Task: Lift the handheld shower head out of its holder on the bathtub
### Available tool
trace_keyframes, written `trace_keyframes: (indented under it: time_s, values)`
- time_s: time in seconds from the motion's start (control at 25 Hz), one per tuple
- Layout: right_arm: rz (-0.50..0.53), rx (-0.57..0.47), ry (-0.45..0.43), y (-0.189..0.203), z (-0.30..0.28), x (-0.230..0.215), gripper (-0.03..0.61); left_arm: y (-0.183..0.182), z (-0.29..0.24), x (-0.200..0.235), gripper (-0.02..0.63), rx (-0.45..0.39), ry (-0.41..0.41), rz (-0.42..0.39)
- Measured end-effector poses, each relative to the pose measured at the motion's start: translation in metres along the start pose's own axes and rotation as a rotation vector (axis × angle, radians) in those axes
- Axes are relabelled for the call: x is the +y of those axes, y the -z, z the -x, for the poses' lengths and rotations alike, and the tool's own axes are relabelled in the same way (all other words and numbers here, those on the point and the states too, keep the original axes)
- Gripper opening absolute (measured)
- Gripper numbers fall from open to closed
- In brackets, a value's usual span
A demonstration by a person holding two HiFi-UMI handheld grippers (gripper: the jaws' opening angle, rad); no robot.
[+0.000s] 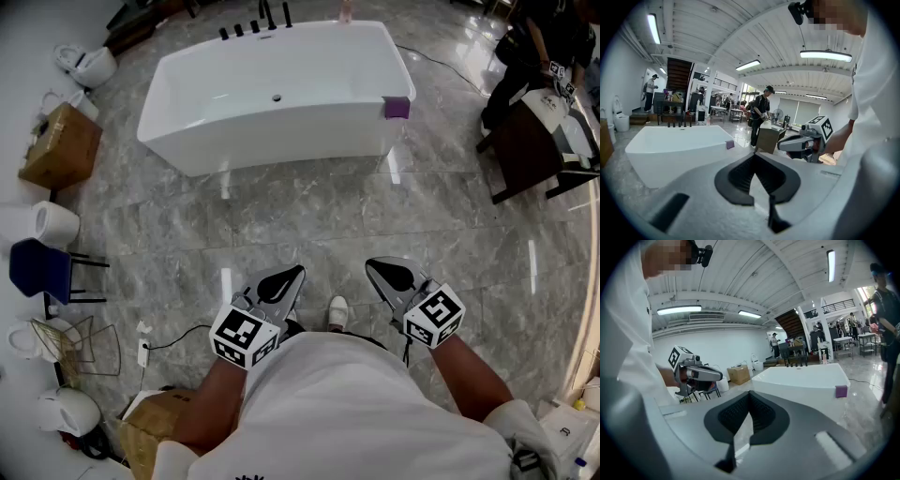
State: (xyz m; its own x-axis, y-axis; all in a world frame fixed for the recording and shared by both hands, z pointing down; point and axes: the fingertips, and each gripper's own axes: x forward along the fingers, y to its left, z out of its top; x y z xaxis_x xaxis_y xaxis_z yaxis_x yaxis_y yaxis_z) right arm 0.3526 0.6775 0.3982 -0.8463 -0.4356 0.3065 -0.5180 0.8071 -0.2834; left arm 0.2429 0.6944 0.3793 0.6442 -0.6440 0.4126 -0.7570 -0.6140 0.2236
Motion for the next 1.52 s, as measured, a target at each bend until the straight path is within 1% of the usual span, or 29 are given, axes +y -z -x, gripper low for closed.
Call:
trace_keyframes:
  time_s: [0.12, 0.24, 0.48, 0.6, 0.72, 0.84, 0.92, 1.0, 1.08, 1.12, 1.2, 1.24, 1.28, 1.32, 1.44, 1.52]
  values:
    - [0.016, -0.01, -0.006, -0.001, 0.002, -0.016, 0.009, -0.006, -0.018, -0.003, 0.005, -0.01, 0.0, -0.007]
    - [0.026, -0.015, -0.001, -0.002, 0.005, -0.026, 0.009, -0.007, -0.032, -0.007, 0.005, -0.001, 0.011, -0.01]
    - [0.002, -0.005, 0.008, 0.007, 0.012, -0.049, 0.011, -0.011, -0.055, -0.015, 0.005, 0.016, 0.043, -0.022]
    - [-0.003, -0.024, -0.003, 0.006, 0.011, -0.055, 0.012, -0.013, -0.064, -0.012, 0.005, 0.022, 0.042, -0.019]
    - [-0.007, -0.029, -0.01, 0.005, 0.006, -0.062, 0.084, -0.017, -0.069, -0.006, 0.005, 0.009, 0.035, 0.002]
    - [-0.017, -0.027, -0.011, 0.003, -0.005, -0.07, 0.118, -0.018, -0.072, 0.005, 0.005, -0.003, 0.027, 0.032]
    - [-0.016, -0.032, -0.009, -0.003, -0.017, -0.077, 0.13, -0.021, -0.076, 0.019, 0.008, -0.01, 0.025, 0.046]
    - [-0.006, -0.032, -0.007, -0.01, -0.032, -0.084, 0.138, -0.025, -0.081, 0.036, 0.043, -0.011, 0.027, 0.044]
    - [-0.001, -0.031, 0.006, -0.016, -0.049, -0.094, 0.149, -0.03, -0.087, 0.053, 0.052, -0.017, 0.044, 0.036]
    - [0.0, -0.032, 0.016, -0.02, -0.058, -0.1, 0.15, -0.033, -0.091, 0.062, 0.052, -0.024, 0.056, 0.029]
    - [0.002, -0.031, 0.04, -0.031, -0.076, -0.115, 0.187, -0.042, -0.099, 0.084, 0.049, -0.042, 0.077, 0.018]
    - [0.001, -0.029, 0.054, -0.037, -0.086, -0.123, 0.19, -0.047, -0.103, 0.097, 0.036, -0.049, 0.087, 0.017]
    - [0.0, -0.025, 0.069, -0.044, -0.097, -0.131, 0.216, -0.052, -0.107, 0.111, 0.021, -0.053, 0.098, 0.018]
    - [-0.003, -0.022, 0.084, -0.052, -0.108, -0.14, 0.224, -0.058, -0.112, 0.125, 0.008, -0.053, 0.111, 0.02]
    - [-0.005, -0.019, 0.12, -0.082, -0.145, -0.17, 0.248, -0.079, -0.126, 0.169, 0.006, -0.045, 0.141, 0.011]
    - [0.006, -0.011, 0.125, -0.1, -0.174, -0.184, 0.268, -0.09, -0.131, 0.199, 0.006, -0.033, 0.148, -0.008]
